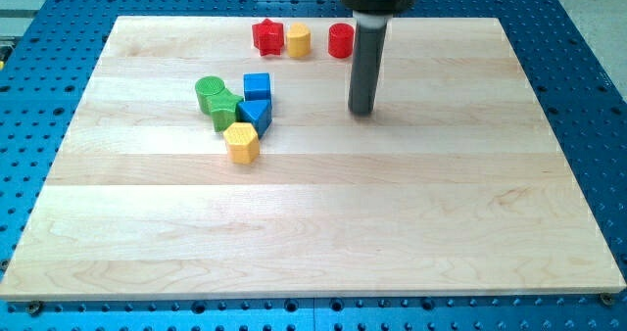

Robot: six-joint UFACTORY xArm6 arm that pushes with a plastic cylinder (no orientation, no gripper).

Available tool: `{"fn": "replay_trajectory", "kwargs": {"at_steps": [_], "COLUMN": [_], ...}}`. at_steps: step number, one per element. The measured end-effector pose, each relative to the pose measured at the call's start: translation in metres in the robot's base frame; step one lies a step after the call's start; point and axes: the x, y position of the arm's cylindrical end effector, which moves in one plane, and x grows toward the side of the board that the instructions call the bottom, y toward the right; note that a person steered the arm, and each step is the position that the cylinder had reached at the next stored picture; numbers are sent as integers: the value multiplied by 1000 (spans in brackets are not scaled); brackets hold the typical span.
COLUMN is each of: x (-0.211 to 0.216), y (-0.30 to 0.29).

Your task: Move the hexagon into the red star

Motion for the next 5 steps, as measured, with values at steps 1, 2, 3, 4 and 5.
{"fn": "replay_trajectory", "kwargs": {"at_steps": [1,2,3,4,5], "x": [23,47,94,59,-14], "y": [-75,-148,-171,-222,-243]}}
